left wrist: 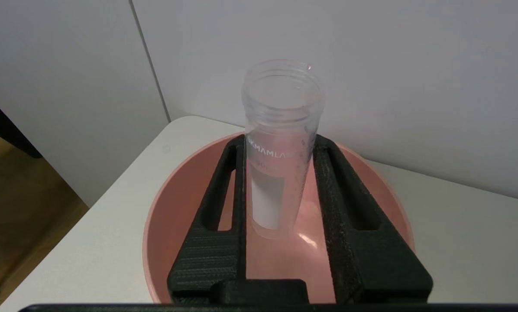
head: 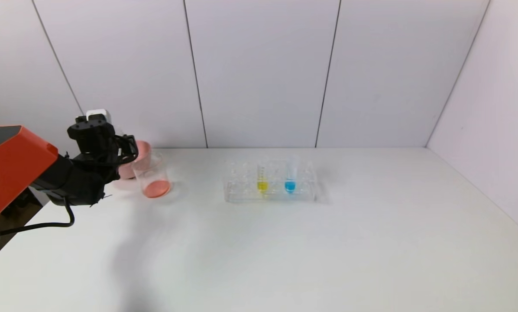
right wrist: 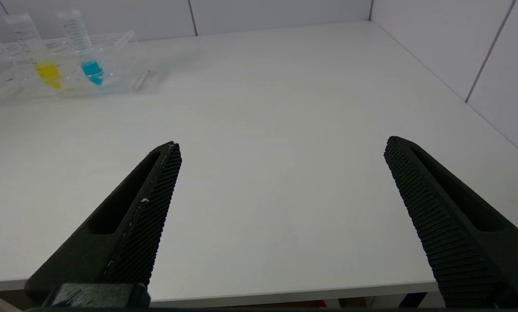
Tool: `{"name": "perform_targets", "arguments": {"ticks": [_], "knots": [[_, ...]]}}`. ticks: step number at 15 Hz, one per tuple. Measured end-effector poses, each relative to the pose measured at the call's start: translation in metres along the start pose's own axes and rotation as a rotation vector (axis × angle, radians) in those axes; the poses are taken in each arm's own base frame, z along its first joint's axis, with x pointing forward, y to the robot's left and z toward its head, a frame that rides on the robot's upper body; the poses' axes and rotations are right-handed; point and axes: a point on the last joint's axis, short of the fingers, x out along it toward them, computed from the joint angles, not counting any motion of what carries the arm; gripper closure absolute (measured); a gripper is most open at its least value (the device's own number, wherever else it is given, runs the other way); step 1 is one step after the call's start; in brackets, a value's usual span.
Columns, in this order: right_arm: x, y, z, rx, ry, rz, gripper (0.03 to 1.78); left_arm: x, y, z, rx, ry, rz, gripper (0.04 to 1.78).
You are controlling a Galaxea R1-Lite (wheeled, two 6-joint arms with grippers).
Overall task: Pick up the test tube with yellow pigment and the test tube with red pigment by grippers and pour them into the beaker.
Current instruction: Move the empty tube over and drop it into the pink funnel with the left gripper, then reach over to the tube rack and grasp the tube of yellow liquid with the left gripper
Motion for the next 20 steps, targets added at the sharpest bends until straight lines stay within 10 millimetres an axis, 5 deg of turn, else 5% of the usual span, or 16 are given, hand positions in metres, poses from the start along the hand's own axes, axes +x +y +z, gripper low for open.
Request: {"name": "perform_targets", "arguments": {"ticks": [6,9,13,20], "knots": [[0.000,0.000,0.000,0.000,0.000,0.000,0.10,-0.001,0.000,0.001,0.001,-0.002,0.000,0.39],[0.000,0.000,0.000,0.000,0.000,0.000,0.10,-0.009,0.002,0.015,-0.003,-0.016,-0.007,0.12],[0.000,0.000,0.000,0.000,0.000,0.000,0.10,-0.040,0.007,0.039,-0.003,-0.013,-0.076,0.06],[0.000,0.000,0.000,0.000,0.000,0.000,0.10,-0.140,0.023,0.077,0.022,0.143,-0.467,0.06]]}}
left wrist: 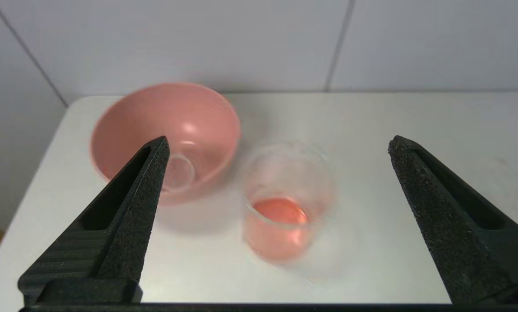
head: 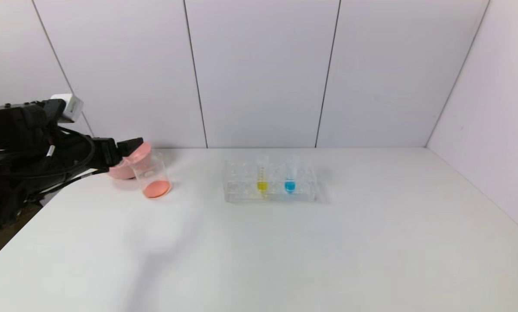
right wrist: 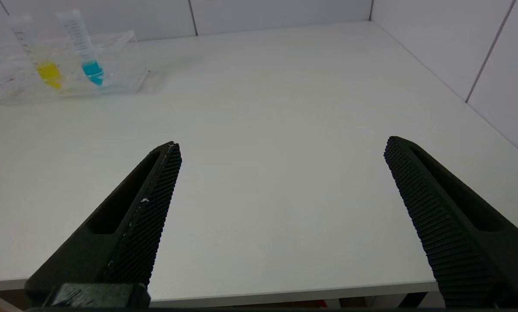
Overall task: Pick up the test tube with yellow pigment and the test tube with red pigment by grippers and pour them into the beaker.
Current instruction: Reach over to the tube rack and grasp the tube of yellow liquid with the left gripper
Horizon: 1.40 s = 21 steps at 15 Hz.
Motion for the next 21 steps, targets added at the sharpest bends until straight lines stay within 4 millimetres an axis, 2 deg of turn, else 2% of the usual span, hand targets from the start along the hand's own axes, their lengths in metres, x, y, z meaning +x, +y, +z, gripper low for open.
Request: {"name": "perform_targets", "arguments": {"ticks": [2,4,7,10,14,21], "knots": [[0.000,0.000,0.000,0.000,0.000,0.000,0.10,-0.032,-0.015,-0.004,0.027,0.085,-0.166,0.06],[0.000,0.000,0.000,0.000,0.000,0.000,0.10,-0.056,-0.038,-0.017,0.098,0.170,-0.328,0.06],[0.000,0.000,0.000,0.000,0.000,0.000,0.10,-0.073,-0.076,-0.028,0.159,0.206,-0.439,0.06],[0.000,0.000,0.000,0.000,0.000,0.000,0.10,-0.078,-0.119,-0.036,0.114,0.227,-0.479,0.06],[0.000,0.000,0.000,0.000,0.000,0.000,0.10,-0.061,-0.169,-0.045,0.039,0.144,-0.415,0.06],[0.000,0.000,0.000,0.000,0.000,0.000,0.10,-0.002,-0.249,-0.079,0.019,0.016,-0.185,0.06]]}}
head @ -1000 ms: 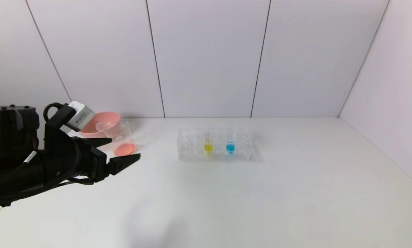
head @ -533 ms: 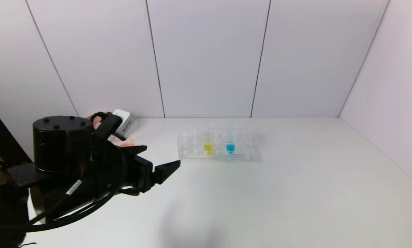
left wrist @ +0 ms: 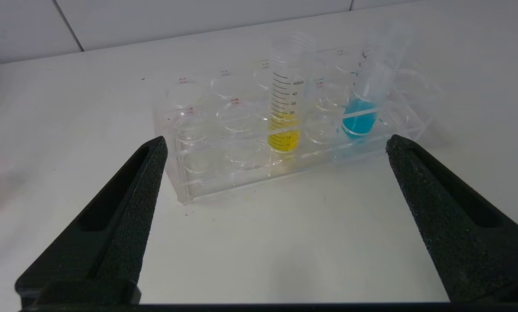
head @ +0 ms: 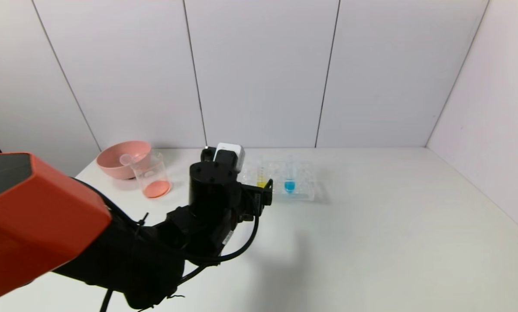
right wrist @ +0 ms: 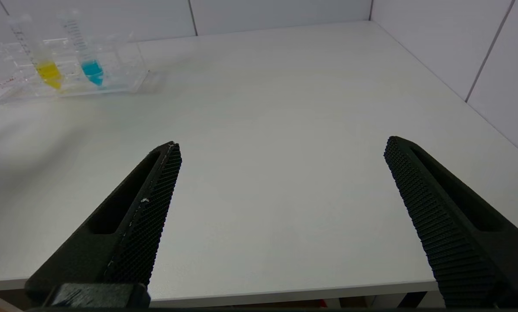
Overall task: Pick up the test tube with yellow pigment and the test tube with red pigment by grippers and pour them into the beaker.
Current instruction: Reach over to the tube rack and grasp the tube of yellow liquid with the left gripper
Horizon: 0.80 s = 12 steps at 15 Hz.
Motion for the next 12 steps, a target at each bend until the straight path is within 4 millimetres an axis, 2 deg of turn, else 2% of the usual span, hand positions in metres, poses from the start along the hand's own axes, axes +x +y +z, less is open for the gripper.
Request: {"name": "perform_targets", "arguments": {"ticks": [4,7,12], "knots": [[0.000,0.000,0.000,0.000,0.000,0.000,0.10,0.041,-0.026,-0.018,-0.017,-0.065,0.096,0.06],[0.000,0.000,0.000,0.000,0.000,0.000,0.10,0.067,-0.039,-0.023,-0.005,-0.098,0.122,0.06],[0.000,0.000,0.000,0.000,0.000,0.000,0.10,0.101,-0.039,-0.032,0.030,-0.127,0.167,0.06]]}}
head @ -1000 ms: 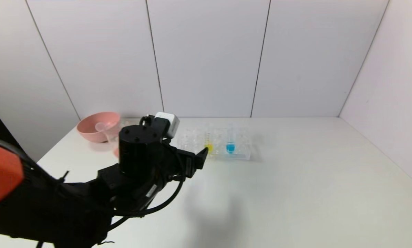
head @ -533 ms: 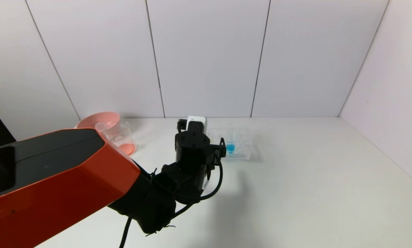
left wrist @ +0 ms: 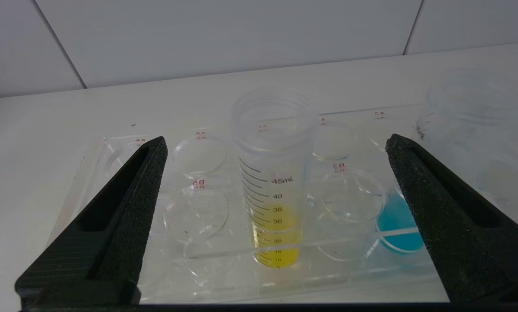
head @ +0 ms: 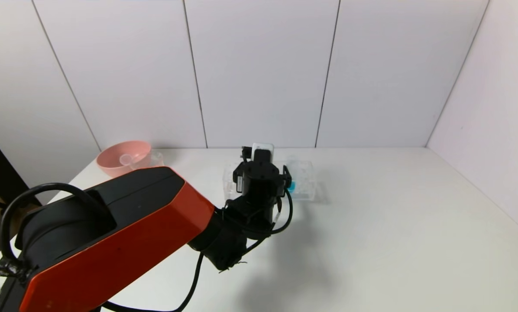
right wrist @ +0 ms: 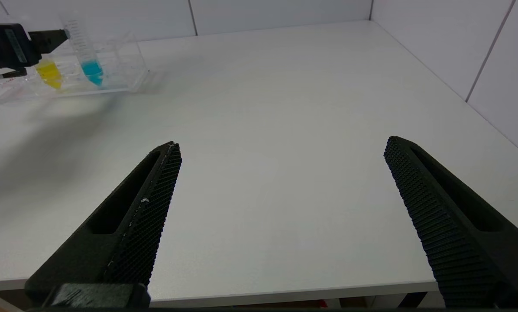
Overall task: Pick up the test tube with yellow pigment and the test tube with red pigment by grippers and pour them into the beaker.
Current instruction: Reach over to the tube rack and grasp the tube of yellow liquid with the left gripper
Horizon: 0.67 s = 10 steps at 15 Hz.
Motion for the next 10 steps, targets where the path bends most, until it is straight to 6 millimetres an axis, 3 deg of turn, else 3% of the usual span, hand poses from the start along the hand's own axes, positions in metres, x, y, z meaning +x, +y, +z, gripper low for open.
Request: {"name": "perform_targets", "arguments": {"ticks": [6,10], "knots": [[0.000,0.000,0.000,0.000,0.000,0.000,0.10,0.022,0.003,-0.003,-0.016,-0.031,0.032,0.06],[0.000,0.000,0.000,0.000,0.000,0.000,0.10,0.026,0.006,-0.005,-0.018,-0.034,0.042,0.06]]}}
